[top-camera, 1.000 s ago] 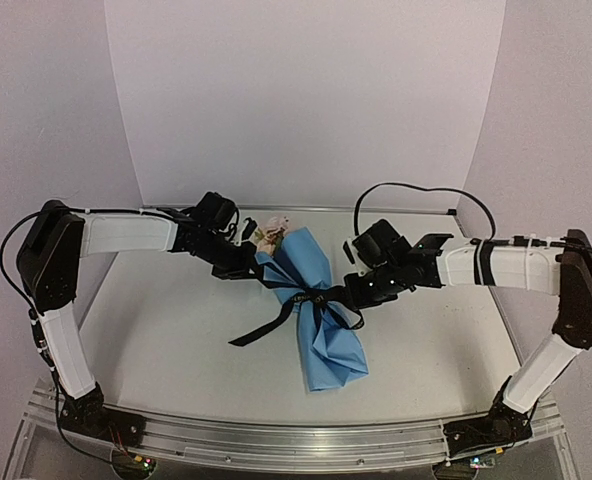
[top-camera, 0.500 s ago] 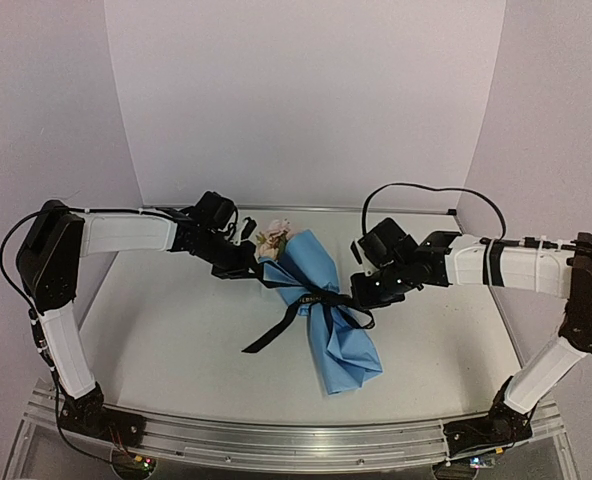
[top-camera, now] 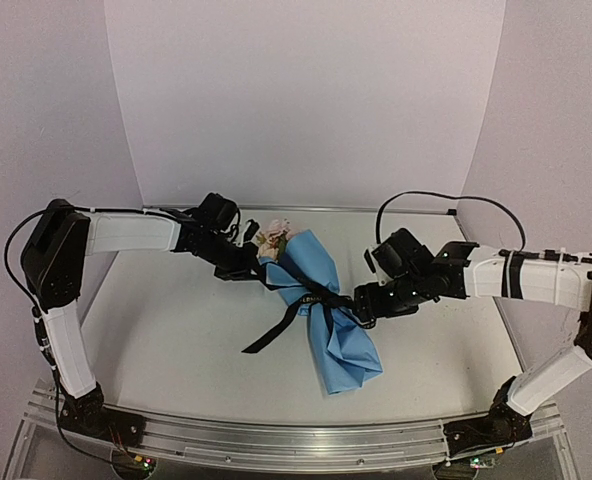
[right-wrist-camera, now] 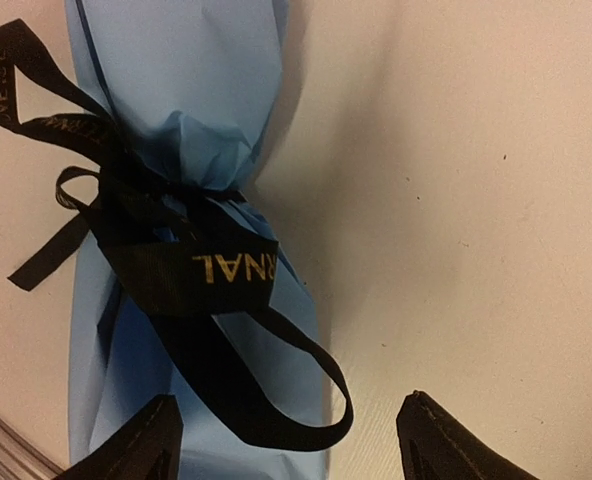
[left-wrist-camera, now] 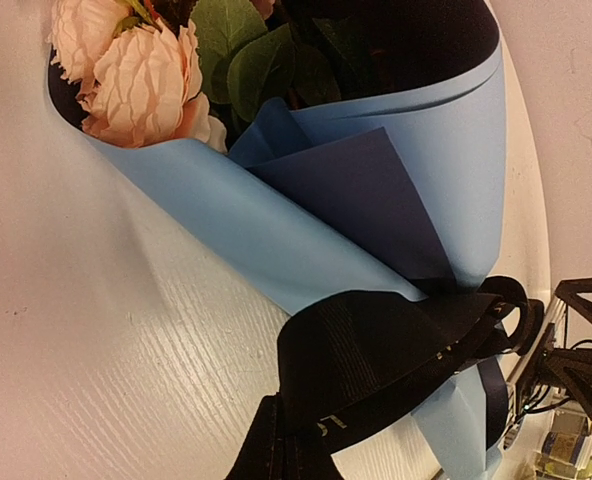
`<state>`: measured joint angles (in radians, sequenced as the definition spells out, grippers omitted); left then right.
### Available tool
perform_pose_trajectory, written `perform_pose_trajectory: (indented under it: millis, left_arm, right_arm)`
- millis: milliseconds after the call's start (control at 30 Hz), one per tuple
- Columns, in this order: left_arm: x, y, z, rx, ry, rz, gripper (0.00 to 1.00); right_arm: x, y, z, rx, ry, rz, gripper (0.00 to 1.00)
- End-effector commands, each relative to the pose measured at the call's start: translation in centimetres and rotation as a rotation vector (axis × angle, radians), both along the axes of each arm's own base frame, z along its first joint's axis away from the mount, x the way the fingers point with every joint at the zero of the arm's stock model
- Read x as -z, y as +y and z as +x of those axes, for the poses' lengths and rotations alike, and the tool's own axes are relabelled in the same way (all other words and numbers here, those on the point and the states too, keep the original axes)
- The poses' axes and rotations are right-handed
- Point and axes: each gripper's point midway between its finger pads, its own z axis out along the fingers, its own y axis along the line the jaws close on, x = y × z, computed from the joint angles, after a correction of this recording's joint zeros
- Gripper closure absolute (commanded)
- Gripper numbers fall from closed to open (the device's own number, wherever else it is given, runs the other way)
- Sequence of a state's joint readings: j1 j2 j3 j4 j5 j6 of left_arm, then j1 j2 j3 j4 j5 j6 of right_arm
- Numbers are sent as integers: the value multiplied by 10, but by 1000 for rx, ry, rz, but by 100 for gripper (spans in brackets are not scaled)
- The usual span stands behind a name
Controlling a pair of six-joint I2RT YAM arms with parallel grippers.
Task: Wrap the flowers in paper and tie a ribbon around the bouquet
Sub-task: Cross the half-tied ribbon over the folded bouquet.
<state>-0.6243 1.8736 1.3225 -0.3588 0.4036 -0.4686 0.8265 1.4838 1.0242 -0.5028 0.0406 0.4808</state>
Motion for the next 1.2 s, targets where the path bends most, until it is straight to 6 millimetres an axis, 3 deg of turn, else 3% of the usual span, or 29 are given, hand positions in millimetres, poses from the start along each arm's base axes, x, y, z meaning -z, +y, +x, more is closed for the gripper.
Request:
perform_pose_trajectory:
  millis: [0,167,300,400,500,533,700,833,967,1167]
  left_arm:
    - [-21,-11,12,23,-52,-46,100]
    - [-22,-12,13,26,-52,-50,100]
    - [-22,-12,13,30,-53,-49,100]
    - [-22,-13,13,35,-53,-51,100]
    - [-24,-15,12,44,-54,-54,100]
    - [-24,-15,12,48,-56,-56,100]
    - [-24,-19,10,66,-57,-57,100]
    - [-23,-22,9,75,-56,-57,100]
    - [-22,-24,11,85,-53,-57,100]
    - [-23,-29,14,98,-53,-60,100]
  right_arm:
    - [13,-9,-10,34,24,-4,25]
    - [22,-11,-6,99,31,5,35]
    - [23,-5,4,137,21,14,51]
    - [19,1,12,148,9,19,68]
    - [8,5,21,162,-24,31,95]
    - [1,6,25,166,-43,33,99]
    - [-44,22,51,154,-138,46,100]
    - [-58,42,71,118,-166,29,100]
    - [-65,60,92,98,-188,24,100]
    - [-52,77,119,91,-180,9,100]
